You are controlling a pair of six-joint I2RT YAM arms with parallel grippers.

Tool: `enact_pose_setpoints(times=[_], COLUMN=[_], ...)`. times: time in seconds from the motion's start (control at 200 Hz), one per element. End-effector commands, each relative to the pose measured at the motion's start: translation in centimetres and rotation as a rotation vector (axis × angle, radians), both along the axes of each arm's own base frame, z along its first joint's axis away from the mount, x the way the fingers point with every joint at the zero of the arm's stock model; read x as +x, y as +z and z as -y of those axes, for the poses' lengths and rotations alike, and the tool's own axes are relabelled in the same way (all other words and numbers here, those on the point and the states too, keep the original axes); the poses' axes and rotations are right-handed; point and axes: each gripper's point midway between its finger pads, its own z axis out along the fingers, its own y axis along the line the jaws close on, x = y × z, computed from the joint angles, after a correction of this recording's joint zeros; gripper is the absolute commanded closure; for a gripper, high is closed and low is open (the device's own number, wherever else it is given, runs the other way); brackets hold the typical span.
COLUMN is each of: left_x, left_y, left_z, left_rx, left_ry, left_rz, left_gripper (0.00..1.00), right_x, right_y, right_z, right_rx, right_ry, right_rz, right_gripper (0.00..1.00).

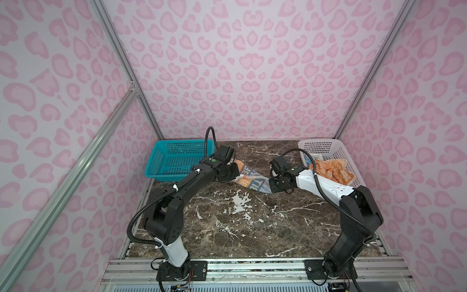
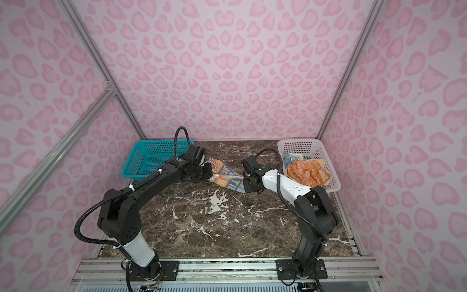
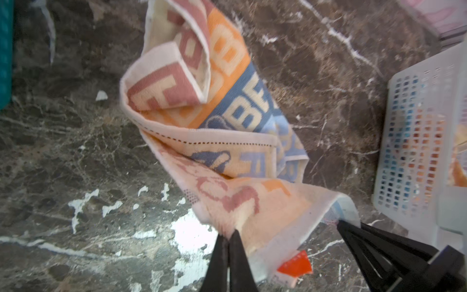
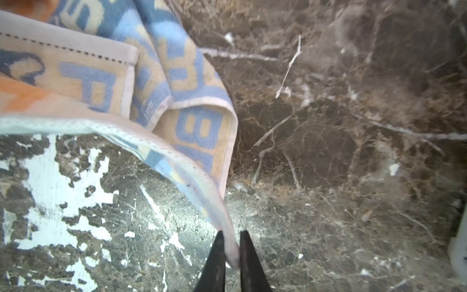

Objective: Fold and stack the towels

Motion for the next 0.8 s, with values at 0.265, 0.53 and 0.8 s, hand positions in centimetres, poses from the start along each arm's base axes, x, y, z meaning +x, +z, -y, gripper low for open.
enact_pose_setpoints(times=[0.265,0.53,0.8], left_x=[-3.2,-5.5,-8.3], left_y=[-3.3,-4.4,-7.2], left_z=[-1.7,-1.6,-1.9], left_rx=[0.018,-0.006,0.019], left_ry=[0.001,0.001,-0.011], left_rz=[-0.031,-0.041,-0.094], left_gripper=[0.96,0.97,0.96], right_x=[-3.1,-4.9,-6.6], right_y=[-1.5,-0.2,-2.3], right_z=[-1.4,-2.0,-2.4], right_rx=[0.194,0.413,0.434], right_ry=[-0.048,-0.21,-0.286], right_rz=[-0.116,-0.12,-0.185], right_gripper=[0.52,0.41,0.4])
